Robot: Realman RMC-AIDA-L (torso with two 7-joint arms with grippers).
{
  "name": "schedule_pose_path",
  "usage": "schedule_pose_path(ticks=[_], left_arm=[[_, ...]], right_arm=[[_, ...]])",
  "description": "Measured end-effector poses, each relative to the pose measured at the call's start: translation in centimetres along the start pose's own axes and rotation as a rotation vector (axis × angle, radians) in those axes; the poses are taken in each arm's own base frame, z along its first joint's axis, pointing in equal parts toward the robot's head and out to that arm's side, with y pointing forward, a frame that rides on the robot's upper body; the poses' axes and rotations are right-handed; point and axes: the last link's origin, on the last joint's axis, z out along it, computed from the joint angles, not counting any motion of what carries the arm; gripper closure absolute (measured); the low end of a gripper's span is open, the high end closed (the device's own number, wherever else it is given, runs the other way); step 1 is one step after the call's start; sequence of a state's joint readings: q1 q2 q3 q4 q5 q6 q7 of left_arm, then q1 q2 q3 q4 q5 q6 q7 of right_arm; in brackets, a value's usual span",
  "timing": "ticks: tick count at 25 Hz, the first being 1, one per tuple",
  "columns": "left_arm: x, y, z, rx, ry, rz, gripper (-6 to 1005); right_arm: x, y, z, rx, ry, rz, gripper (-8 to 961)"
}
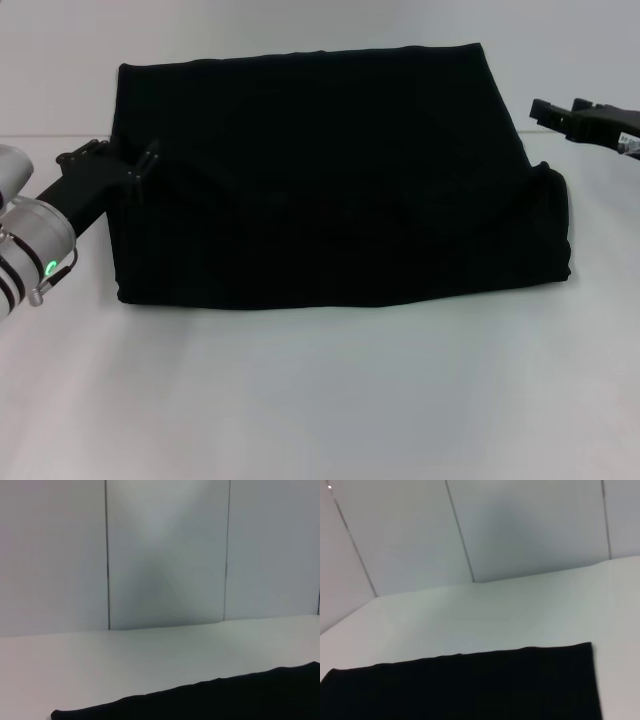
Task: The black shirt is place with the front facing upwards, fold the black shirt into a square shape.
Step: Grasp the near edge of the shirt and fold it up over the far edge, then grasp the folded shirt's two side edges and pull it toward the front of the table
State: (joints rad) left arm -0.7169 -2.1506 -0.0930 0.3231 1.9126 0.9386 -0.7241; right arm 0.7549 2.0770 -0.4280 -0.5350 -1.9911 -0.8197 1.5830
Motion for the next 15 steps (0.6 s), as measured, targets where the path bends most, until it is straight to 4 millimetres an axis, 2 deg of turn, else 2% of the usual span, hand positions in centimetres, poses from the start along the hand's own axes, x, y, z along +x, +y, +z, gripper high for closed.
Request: schedule_pose_path(ticks=[1,5,8,10,15], left_arm=[[0.0,-0.1,0.0,0.004,0.003,-0.004,620],[0.0,-0.2,-0.3,0.031,0.025,-0.030,565],[0.1,-0.5,-0.7,0.052,0.058,-0.049,537],[0.2,-0.6,-1.0,0.054,0.077,-0.058,537],[0.7,-1.3,-1.2,0.074,0.108,-0.077,537]], right_arm=[[-0.1,-0.1,0.0,0.007,-0.003,-0.001,429],[-0.9,-0.4,-0.2,0.005,-0.028,0.004,273],[-1.8,-0.7,-1.4,-0.037,-0.064,0.010,163],[-2.5,-1.1,-2.6,-0.064,-0.081,0.032,164],[-4.0,-3.1,-7.2,-0.096,-0.071,0.140,168]])
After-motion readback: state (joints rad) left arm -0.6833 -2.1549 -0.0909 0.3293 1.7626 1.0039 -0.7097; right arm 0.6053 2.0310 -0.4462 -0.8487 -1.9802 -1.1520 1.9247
